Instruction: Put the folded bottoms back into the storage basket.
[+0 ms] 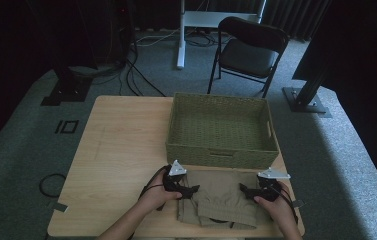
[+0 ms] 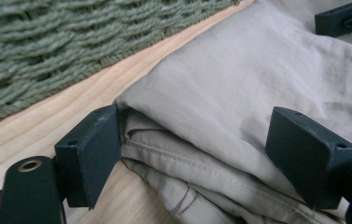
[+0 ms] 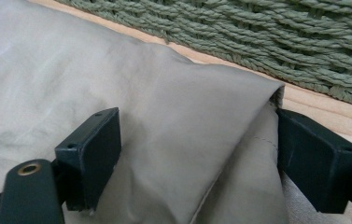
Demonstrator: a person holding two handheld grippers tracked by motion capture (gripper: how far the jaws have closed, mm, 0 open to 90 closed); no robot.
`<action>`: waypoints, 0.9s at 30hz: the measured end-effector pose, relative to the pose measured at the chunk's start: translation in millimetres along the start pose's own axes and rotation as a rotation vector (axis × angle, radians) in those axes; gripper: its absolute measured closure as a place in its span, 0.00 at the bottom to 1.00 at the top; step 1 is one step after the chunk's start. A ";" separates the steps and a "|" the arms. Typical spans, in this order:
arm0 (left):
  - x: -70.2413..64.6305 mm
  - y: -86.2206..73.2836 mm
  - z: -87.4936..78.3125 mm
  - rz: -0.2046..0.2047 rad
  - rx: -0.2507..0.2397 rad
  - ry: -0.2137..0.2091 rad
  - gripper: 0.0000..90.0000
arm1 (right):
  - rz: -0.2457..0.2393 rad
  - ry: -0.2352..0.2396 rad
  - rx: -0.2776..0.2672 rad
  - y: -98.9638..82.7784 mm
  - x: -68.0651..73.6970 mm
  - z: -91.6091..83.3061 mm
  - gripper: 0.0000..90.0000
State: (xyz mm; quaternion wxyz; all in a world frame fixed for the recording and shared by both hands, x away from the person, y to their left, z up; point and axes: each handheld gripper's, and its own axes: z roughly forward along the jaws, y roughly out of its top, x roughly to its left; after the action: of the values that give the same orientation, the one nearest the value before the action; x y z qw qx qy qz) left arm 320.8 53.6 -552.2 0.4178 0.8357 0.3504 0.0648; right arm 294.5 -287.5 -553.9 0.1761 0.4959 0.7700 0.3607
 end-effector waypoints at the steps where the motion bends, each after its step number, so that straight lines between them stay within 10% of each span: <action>1: -1.4 0.4 1.0 -0.002 0.003 0.008 0.21 | -0.011 -0.010 0.005 0.2 1.3 0.3 0.18; 9: -8.7 3.9 6.6 0.037 0.017 0.058 0.24 | -0.060 0.012 -0.012 1.0 4.6 -0.3 0.52; 14: -11.5 3.9 7.5 0.054 0.011 -0.038 0.73 | -0.062 0.079 0.007 2.9 9.4 -1.8 0.83; 20: -6.4 6.8 2.5 -0.006 -0.010 -0.077 0.86 | -0.021 0.094 0.031 8.8 11.6 -7.7 0.88; 27: -10.8 21.9 -13.0 0.043 -0.082 -0.064 0.87 | -0.037 0.094 -0.021 24.7 12.1 -23.8 0.89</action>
State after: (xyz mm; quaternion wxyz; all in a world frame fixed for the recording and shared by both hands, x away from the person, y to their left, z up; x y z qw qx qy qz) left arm 319.1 46.3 -525.6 0.4613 0.8269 0.3157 0.0614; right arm 289.9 -279.7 -518.7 0.1516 0.4623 0.7825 0.3886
